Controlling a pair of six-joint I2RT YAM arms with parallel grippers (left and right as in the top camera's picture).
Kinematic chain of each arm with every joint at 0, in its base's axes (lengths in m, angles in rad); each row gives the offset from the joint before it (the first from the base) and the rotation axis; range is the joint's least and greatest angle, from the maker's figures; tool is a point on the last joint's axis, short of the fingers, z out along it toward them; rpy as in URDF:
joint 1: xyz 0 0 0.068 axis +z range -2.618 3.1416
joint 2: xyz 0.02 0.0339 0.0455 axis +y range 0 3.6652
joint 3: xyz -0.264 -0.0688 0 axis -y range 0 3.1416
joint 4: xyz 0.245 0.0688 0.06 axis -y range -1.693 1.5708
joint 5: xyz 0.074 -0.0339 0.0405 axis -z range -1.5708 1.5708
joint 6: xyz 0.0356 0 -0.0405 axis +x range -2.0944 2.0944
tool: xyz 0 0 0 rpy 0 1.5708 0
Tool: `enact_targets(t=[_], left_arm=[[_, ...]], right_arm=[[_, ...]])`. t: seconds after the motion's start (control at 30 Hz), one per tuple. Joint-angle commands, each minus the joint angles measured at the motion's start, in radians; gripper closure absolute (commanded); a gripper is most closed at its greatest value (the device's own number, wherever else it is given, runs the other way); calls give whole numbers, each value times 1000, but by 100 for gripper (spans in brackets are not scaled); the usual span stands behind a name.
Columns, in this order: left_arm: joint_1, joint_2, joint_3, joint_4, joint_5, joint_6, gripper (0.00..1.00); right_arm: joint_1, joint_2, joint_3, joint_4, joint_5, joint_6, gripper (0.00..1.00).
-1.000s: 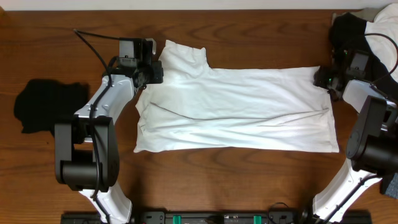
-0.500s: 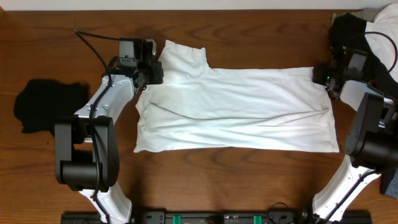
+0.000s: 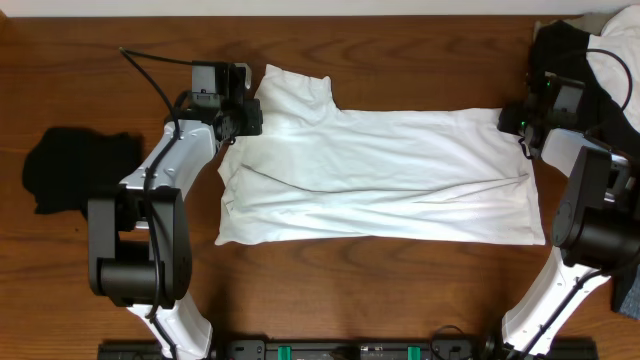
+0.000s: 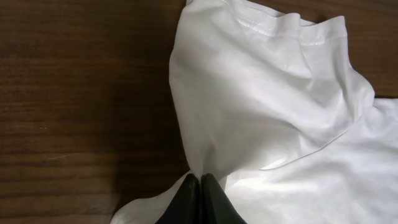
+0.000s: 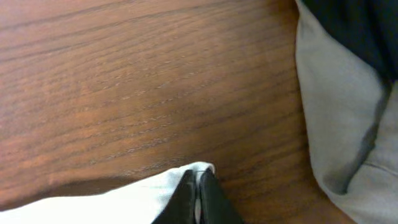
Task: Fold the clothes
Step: 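Fold the shirt's top edge down toward the bottom with both grippers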
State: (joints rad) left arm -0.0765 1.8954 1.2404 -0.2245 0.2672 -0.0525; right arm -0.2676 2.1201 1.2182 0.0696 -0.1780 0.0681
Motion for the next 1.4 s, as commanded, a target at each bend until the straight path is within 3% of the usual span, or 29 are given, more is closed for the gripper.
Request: enact_targets(t=[0.0,0.5,0.63,1.37], left_arm=[[2,7,7,-3,9,-5,94],[6,-14,8,-4,10,-9,94],[26,-51,8,-16,14,-82,94],[56,-159,8,-232,18,-96,94]], right_arm=[[7,12,5,0,36,7,99],[-44,-106,26,-149,58,74,99],[-52,-165,30,-217,58,74,99],[-90,-360,30,-560,182,65,99]])
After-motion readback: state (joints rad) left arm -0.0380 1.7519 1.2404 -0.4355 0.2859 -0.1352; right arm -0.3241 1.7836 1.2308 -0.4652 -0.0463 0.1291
